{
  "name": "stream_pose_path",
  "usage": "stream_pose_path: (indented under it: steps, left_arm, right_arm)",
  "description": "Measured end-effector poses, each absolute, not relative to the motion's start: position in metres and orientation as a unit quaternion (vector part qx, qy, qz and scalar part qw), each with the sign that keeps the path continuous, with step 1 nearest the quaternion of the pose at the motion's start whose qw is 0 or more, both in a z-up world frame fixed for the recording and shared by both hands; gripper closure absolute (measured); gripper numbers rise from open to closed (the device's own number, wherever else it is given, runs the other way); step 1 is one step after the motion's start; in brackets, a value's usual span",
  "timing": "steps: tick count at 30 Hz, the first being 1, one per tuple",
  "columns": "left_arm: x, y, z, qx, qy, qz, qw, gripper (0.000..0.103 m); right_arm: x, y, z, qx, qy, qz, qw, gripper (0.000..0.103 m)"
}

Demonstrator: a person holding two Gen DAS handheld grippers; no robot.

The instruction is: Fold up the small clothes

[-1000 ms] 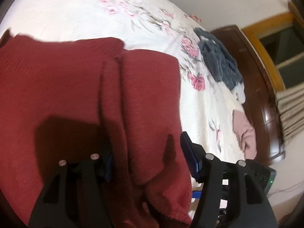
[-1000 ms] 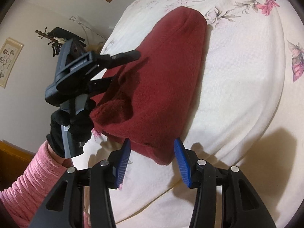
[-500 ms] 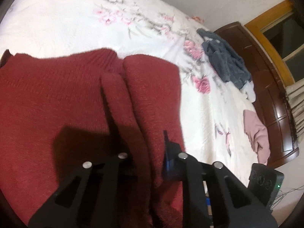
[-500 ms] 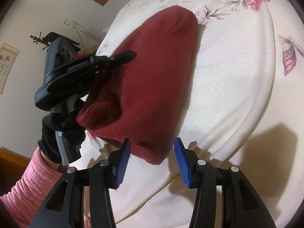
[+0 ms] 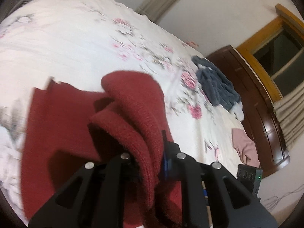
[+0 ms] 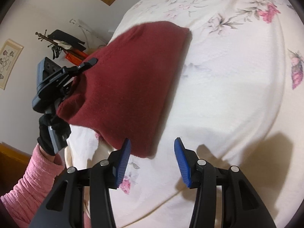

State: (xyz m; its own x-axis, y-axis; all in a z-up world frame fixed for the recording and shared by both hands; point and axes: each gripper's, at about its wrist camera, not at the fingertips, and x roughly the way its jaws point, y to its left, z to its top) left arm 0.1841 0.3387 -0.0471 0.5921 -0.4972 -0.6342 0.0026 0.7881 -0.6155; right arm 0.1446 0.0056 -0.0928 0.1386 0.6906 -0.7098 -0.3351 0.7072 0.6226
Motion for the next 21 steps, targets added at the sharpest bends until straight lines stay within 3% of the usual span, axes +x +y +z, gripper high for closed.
stream_pose_path:
  steps: [11, 21]
  left_arm:
    - [0.162, 0.424, -0.064, -0.32, 0.438, -0.102, 0.834, 0.09]
    - [0.156, 0.453, -0.119, -0.33, 0.472, -0.082, 0.814, 0.089]
  right_arm:
    - [0.141, 0.05, -0.087, 0.136, 0.556, 0.383, 0.725, 0.054]
    - [0.152, 0.095, -0.095, 0.144, 0.575, 0.401, 0.699, 0.051]
